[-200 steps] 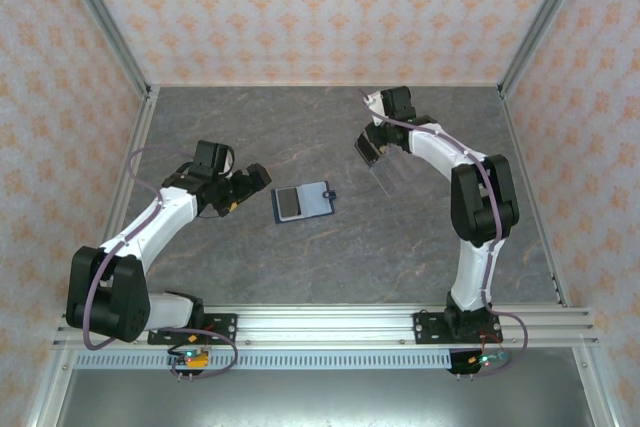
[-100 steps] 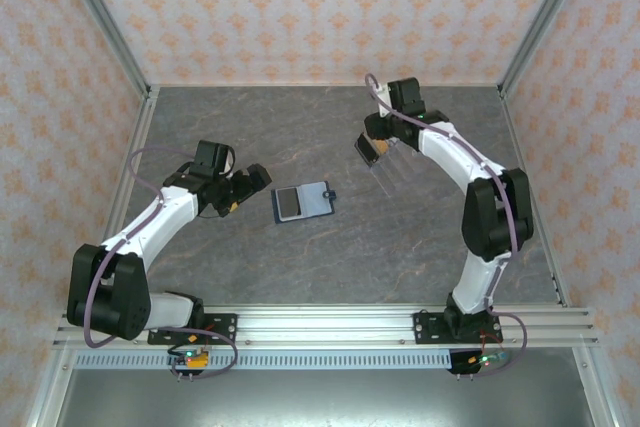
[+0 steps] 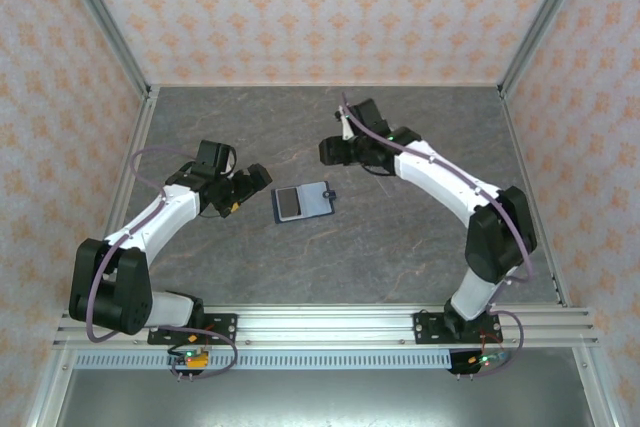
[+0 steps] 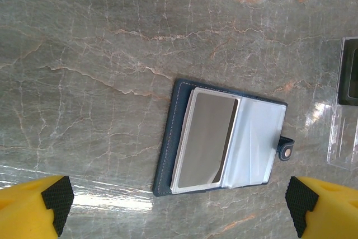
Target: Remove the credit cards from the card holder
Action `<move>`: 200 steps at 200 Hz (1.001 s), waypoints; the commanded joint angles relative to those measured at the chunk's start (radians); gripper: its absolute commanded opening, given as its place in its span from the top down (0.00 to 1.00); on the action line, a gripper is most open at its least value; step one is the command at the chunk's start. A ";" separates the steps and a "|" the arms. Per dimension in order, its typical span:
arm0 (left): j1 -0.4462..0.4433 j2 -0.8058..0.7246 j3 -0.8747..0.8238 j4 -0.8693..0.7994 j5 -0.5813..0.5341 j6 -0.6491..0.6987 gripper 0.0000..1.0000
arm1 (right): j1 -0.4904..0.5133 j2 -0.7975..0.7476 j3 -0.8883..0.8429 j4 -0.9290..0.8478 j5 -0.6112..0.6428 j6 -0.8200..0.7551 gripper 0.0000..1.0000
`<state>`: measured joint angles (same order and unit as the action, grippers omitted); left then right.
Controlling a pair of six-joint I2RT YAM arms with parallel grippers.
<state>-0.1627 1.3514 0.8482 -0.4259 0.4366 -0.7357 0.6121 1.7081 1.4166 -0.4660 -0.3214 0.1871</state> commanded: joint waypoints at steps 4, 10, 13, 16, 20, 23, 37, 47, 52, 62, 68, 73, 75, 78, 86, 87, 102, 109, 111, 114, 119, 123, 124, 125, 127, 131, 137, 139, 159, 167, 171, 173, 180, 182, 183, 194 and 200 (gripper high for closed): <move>0.006 0.012 -0.021 0.043 -0.007 -0.012 0.00 | 0.046 0.078 -0.040 0.051 -0.151 0.198 0.41; 0.005 0.014 -0.023 0.046 -0.004 -0.008 0.00 | 0.057 0.102 -0.046 0.084 -0.195 0.222 0.42; 0.006 0.015 -0.024 0.048 -0.003 -0.005 0.00 | 0.061 0.116 -0.045 0.097 -0.213 0.237 0.43; 0.003 0.014 -0.025 0.049 -0.001 -0.003 0.00 | 0.068 0.130 -0.044 0.107 -0.223 0.250 0.44; 0.002 0.014 -0.025 0.050 -0.001 -0.001 0.00 | 0.073 0.149 -0.040 0.116 -0.234 0.269 0.45; 0.001 0.014 -0.026 0.050 0.000 -0.001 0.00 | 0.079 0.162 -0.037 0.122 -0.239 0.280 0.46; -0.003 0.010 -0.031 0.049 -0.002 0.000 0.00 | 0.093 0.221 -0.015 0.131 -0.268 0.309 0.52; -0.004 0.007 -0.029 0.042 -0.006 0.002 0.00 | 0.096 0.255 0.001 0.126 -0.262 0.336 0.56; -0.003 0.005 -0.032 0.040 -0.009 0.003 0.00 | 0.096 0.267 0.002 0.134 -0.263 0.346 0.57; -0.004 0.004 -0.032 0.038 -0.011 0.004 0.00 | 0.097 0.285 0.005 0.143 -0.260 0.362 0.60; -0.005 0.006 -0.030 0.037 -0.012 0.005 0.00 | 0.097 0.297 0.011 0.139 -0.256 0.363 0.61; -0.005 0.007 -0.029 0.036 -0.010 0.005 0.00 | 0.097 0.306 0.018 0.137 -0.256 0.363 0.62; -0.005 0.007 -0.028 0.036 -0.008 0.007 0.00 | 0.097 0.309 0.019 0.134 -0.257 0.363 0.62; -0.005 0.009 -0.028 0.037 -0.007 0.007 0.00 | 0.097 0.315 0.024 0.131 -0.257 0.362 0.63; -0.006 0.011 -0.028 0.037 -0.005 0.007 0.00 | 0.097 0.330 0.040 0.121 -0.257 0.361 0.65; -0.006 0.011 -0.028 0.038 -0.005 0.007 0.00 | 0.097 0.332 0.041 0.118 -0.258 0.362 0.65; -0.008 0.019 -0.024 0.043 -0.001 0.005 0.00 | 0.097 0.361 0.066 0.100 -0.258 0.357 0.70; -0.009 0.020 -0.024 0.045 0.000 0.005 0.00 | 0.097 0.372 0.075 0.094 -0.257 0.357 0.72; -0.009 0.022 -0.024 0.047 0.000 0.004 0.00 | 0.097 0.375 0.077 0.093 -0.257 0.357 0.72; -0.010 0.023 -0.023 0.048 0.001 0.004 0.00 | 0.097 0.379 0.080 0.090 -0.256 0.358 0.73; -0.012 0.024 -0.022 0.050 0.003 0.004 0.00 | 0.097 0.385 0.087 0.084 -0.251 0.358 0.74; -0.013 0.026 -0.021 0.050 0.004 0.003 0.00 | 0.097 0.388 0.091 0.082 -0.245 0.358 0.74; -0.012 0.027 -0.021 0.051 0.004 0.002 0.00 | 0.097 0.389 0.092 0.081 -0.244 0.358 0.74; -0.013 0.027 -0.021 0.050 0.004 0.002 0.00 | 0.097 0.391 0.092 0.080 -0.243 0.359 0.75; -0.014 0.028 -0.020 0.052 0.005 0.002 0.00 | 0.097 0.392 0.093 0.080 -0.240 0.358 0.75; -0.016 0.029 -0.020 0.052 0.005 0.002 0.00 | 0.097 0.395 0.096 0.077 -0.236 0.357 0.75; -0.017 0.031 -0.019 0.053 0.007 0.001 0.00 | 0.097 0.399 0.102 0.069 -0.225 0.355 0.75; -0.018 0.033 -0.018 0.054 0.007 0.001 0.00 | 0.097 0.401 0.104 0.066 -0.221 0.353 0.75; -0.026 0.042 -0.014 0.059 0.010 0.000 0.01 | 0.097 0.418 0.124 0.039 -0.196 0.336 0.75; -0.030 0.046 -0.013 0.064 0.014 -0.001 0.02 | 0.096 0.428 0.140 0.015 -0.194 0.322 0.75; -0.034 0.050 -0.012 0.067 0.015 -0.001 0.03 | 0.095 0.435 0.150 0.004 -0.197 0.313 0.76; -0.035 0.050 -0.012 0.069 0.016 -0.001 0.03 | 0.095 0.437 0.153 -0.001 -0.199 0.310 0.76; -0.041 0.057 -0.010 0.074 0.019 -0.002 0.05 | 0.095 0.444 0.162 -0.014 -0.206 0.299 0.76; -0.044 0.060 -0.009 0.076 0.019 -0.002 0.05 | 0.096 0.446 0.163 -0.016 -0.207 0.298 0.76; -0.045 0.061 -0.009 0.077 0.020 -0.003 0.05 | 0.095 0.446 0.165 -0.018 -0.208 0.297 0.76; -0.055 0.074 -0.009 0.087 0.024 -0.007 0.07 | 0.096 0.452 0.169 -0.021 -0.221 0.288 0.77; -0.061 0.080 -0.008 0.092 0.025 -0.010 0.08 | 0.094 0.458 0.175 -0.028 -0.225 0.283 0.77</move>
<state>-0.2008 1.4033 0.8284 -0.3717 0.4454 -0.7353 0.7109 2.1410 1.5517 -0.4263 -0.5495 0.5079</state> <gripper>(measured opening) 0.937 0.236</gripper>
